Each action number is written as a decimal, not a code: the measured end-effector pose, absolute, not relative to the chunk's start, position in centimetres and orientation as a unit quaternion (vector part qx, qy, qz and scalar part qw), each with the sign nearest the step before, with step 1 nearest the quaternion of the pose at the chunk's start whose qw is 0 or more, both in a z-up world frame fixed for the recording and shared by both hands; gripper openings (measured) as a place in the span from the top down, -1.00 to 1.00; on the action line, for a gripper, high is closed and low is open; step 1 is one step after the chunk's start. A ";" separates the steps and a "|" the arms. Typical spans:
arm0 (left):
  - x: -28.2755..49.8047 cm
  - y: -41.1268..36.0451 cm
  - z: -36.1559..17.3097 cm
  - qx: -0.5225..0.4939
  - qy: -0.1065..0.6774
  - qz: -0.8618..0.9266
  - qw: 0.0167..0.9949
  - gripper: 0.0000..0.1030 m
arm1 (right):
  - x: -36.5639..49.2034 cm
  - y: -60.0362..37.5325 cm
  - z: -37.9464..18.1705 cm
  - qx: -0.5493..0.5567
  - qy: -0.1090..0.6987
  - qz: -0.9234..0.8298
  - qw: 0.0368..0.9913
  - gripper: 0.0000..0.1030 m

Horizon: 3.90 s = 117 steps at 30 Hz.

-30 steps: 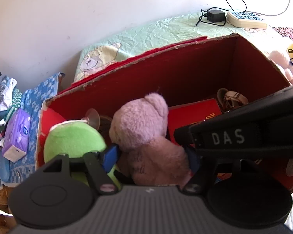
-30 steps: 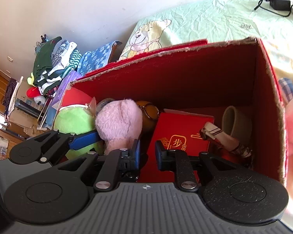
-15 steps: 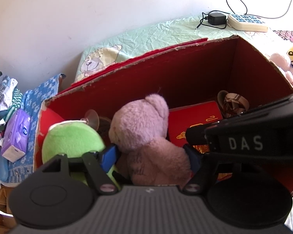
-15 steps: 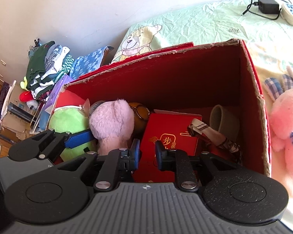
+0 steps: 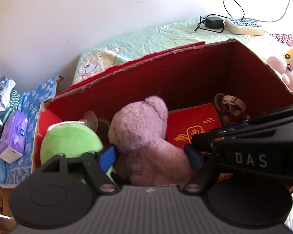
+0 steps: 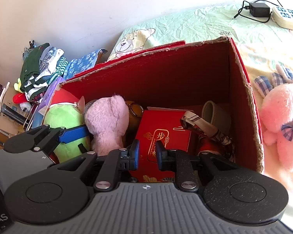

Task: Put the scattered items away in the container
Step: 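Move the right gripper out of the box toward the yellow tiger plush, then grasp the yellow tiger plush by its red body with the right gripper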

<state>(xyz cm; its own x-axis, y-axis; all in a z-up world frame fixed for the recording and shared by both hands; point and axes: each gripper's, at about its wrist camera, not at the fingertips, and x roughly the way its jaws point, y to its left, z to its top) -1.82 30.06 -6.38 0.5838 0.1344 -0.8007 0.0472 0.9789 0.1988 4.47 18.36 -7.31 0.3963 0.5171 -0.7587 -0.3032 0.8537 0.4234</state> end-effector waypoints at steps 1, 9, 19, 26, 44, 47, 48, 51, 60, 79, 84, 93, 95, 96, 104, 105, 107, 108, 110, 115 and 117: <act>-1.9 30.0 -6.3 0.099 0.454 0.026 0.885 -0.53 | 4.3 18.4 -7.2 0.107 0.489 0.247 0.830 0.59; -2.7 29.8 -4.8 0.088 0.430 0.038 0.898 -0.56 | 4.0 18.2 -6.4 0.118 0.487 0.234 0.833 0.59; -4.2 30.0 -3.1 0.060 0.435 0.045 0.897 -0.59 | 2.1 17.6 -4.8 0.111 0.467 0.209 0.852 0.57; -6.3 30.6 -1.4 0.041 0.431 0.049 0.900 -0.80 | -0.1 16.8 -2.9 0.116 0.437 0.196 0.870 0.48; -8.3 24.7 0.6 0.061 0.422 0.016 0.904 -0.93 | -4.3 11.7 -0.9 0.145 0.406 0.171 0.886 0.48; -8.2 23.3 0.5 0.063 0.427 0.030 0.902 -0.93 | -4.2 10.5 -1.2 0.149 0.409 0.183 0.881 0.48; -8.2 22.9 0.5 0.062 0.428 0.035 0.901 -0.93 | -4.0 10.1 -1.2 0.149 0.410 0.189 0.880 0.48; -8.0 21.5 0.7 0.056 0.434 0.052 0.898 -0.93 | -3.5 8.8 -1.3 0.147 0.416 0.208 0.873 0.48; -8.3 14.9 0.9 0.077 0.425 0.082 0.898 -0.92 | -2.5 3.1 -1.8 0.148 0.426 0.271 0.850 0.45; -2.8 2.3 -2.1 0.082 0.453 0.047 0.886 -0.92 | 0.0 -10.9 -3.9 0.190 0.430 0.248 0.847 0.42; -0.7 -0.1 -3.4 0.063 0.468 0.004 0.881 -0.92 | 0.4 -14.1 -4.0 0.186 0.429 0.202 0.860 0.42; 2.4 -2.7 -5.7 0.056 0.495 -0.052 0.865 -0.92 | 2.8 -18.1 -4.9 0.202 0.430 0.141 0.868 0.27; 2.9 -3.1 -6.1 0.049 0.499 -0.070 0.863 -0.93 | 3.6 -18.6 -5.2 0.216 0.433 0.135 0.864 0.26; 3.2 -3.4 -6.3 0.051 0.500 -0.074 0.861 -0.93 | 4.1 -18.8 -5.4 0.222 0.436 0.135 0.862 0.26; 6.0 -4.6 -8.3 0.063 0.509 -0.112 0.851 -0.94 | 8.4 -18.7 -6.8 0.230 0.456 0.135 0.849 0.04; 6.4 -4.7 -8.5 0.060 0.510 -0.120 0.849 -0.95 | 8.8 -18.7 -7.1 0.232 0.460 0.136 0.846 0.04; 7.2 -4.9 -9.0 0.055 0.513 -0.136 0.846 -0.96 | 9.8 -18.6 -7.8 0.234 0.469 0.135 0.841 -0.03; 7.5 -5.1 -9.2 0.054 0.513 -0.141 0.845 -0.99 | 10.2 -18.6 -8.1 0.232 0.472 0.133 0.840 -0.04; 8.2 -5.3 -9.7 0.051 0.515 -0.154 0.842 -0.99 | 11.1 -18.5 -8.7 0.229 0.479 0.131 0.837 -0.04; 9.2 -5.1 -11.0 0.039 0.519 -0.166 0.838 -0.98 | 12.6 -19.0 -10.3 0.248 0.493 0.138 0.822 -0.24; 9.6 -4.8 -11.5 0.029 0.524 -0.167 0.835 -0.98 | 13.0 -19.2 -11.0 0.259 0.501 0.142 0.814 -0.30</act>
